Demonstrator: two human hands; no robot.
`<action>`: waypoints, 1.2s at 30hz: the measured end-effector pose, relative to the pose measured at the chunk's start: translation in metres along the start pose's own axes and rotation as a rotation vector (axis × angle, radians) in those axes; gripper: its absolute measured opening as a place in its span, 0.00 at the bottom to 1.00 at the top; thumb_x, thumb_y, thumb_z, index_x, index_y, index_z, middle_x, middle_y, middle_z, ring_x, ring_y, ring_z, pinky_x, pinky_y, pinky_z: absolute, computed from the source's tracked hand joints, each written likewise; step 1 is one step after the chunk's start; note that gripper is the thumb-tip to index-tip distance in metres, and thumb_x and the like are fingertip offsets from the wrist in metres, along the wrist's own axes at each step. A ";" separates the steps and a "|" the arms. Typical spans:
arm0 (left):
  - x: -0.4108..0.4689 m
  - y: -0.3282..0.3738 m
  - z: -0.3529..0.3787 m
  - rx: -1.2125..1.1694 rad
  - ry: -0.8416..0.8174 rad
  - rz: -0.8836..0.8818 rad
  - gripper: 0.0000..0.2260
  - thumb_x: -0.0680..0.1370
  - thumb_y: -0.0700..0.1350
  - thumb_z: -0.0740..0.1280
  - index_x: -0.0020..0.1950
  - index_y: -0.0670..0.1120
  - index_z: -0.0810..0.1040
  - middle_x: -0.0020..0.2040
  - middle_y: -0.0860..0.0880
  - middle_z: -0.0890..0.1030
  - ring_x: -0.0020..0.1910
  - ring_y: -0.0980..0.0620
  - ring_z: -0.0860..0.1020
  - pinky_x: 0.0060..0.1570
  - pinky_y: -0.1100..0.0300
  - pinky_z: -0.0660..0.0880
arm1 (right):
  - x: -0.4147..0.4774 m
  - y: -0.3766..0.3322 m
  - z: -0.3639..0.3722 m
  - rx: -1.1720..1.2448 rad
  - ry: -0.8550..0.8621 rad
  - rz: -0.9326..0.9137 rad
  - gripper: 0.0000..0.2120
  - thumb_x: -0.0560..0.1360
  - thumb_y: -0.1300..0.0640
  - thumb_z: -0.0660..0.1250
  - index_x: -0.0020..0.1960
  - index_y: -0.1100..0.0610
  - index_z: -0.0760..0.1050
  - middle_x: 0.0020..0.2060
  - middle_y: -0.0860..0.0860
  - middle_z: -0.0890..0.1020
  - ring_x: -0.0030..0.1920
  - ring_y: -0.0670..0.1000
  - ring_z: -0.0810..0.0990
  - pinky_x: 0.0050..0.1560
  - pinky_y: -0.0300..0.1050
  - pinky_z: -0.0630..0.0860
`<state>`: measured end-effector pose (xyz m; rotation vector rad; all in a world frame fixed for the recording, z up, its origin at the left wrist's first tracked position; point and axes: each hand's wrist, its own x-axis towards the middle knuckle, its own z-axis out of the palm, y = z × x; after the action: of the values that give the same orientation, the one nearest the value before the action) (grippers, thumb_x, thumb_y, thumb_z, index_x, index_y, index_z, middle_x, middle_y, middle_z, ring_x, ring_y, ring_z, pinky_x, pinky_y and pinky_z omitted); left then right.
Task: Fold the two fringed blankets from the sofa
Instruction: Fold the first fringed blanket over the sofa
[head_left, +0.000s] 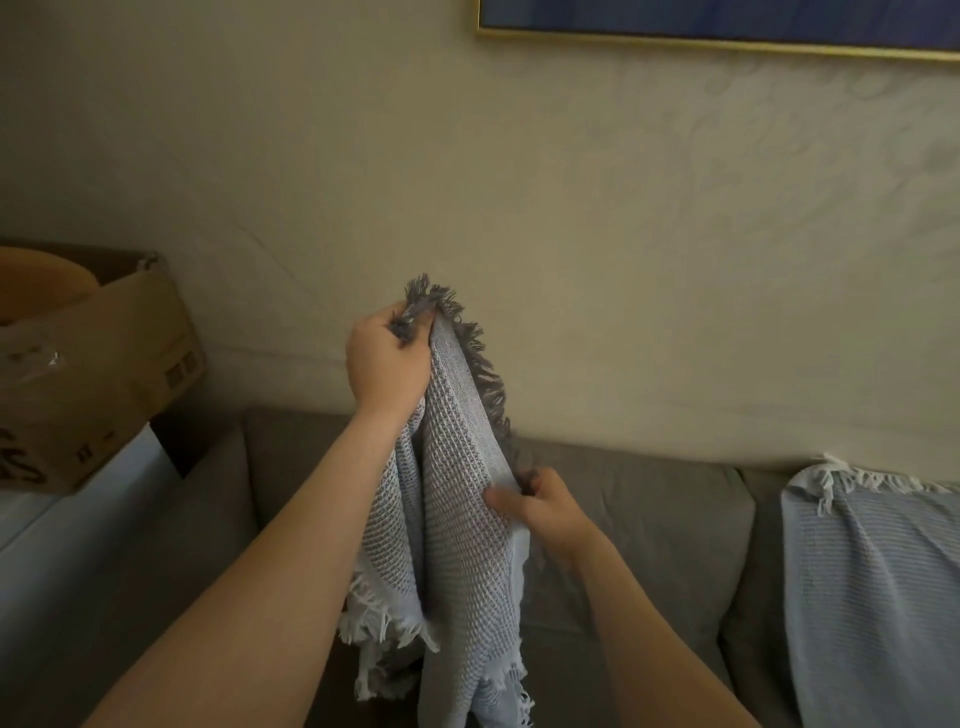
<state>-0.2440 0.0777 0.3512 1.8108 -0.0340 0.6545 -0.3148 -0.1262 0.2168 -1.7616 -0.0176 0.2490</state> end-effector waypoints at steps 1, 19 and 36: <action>0.000 -0.001 0.000 0.002 -0.009 0.000 0.13 0.83 0.53 0.70 0.42 0.49 0.83 0.34 0.41 0.82 0.30 0.41 0.75 0.32 0.45 0.72 | 0.003 0.003 0.002 -0.062 0.051 -0.004 0.15 0.74 0.52 0.78 0.41 0.64 0.82 0.42 0.61 0.87 0.45 0.59 0.87 0.48 0.62 0.82; -0.005 0.005 -0.008 -0.083 -0.164 0.022 0.18 0.84 0.51 0.70 0.34 0.52 0.76 0.23 0.58 0.70 0.25 0.57 0.63 0.30 0.56 0.59 | 0.021 0.002 -0.003 -0.311 0.179 -0.067 0.21 0.72 0.59 0.75 0.31 0.55 0.64 0.27 0.52 0.65 0.28 0.49 0.63 0.30 0.45 0.60; -0.009 0.001 -0.003 -0.018 -0.081 0.039 0.11 0.83 0.53 0.71 0.41 0.53 0.83 0.30 0.46 0.81 0.29 0.39 0.74 0.30 0.50 0.71 | 0.016 0.000 -0.021 -0.384 0.504 -0.076 0.19 0.70 0.54 0.83 0.57 0.54 0.80 0.42 0.45 0.81 0.40 0.40 0.78 0.46 0.41 0.76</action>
<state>-0.2530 0.0776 0.3488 1.8224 -0.1291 0.6068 -0.2951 -0.1439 0.2178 -2.1572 0.2452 -0.2761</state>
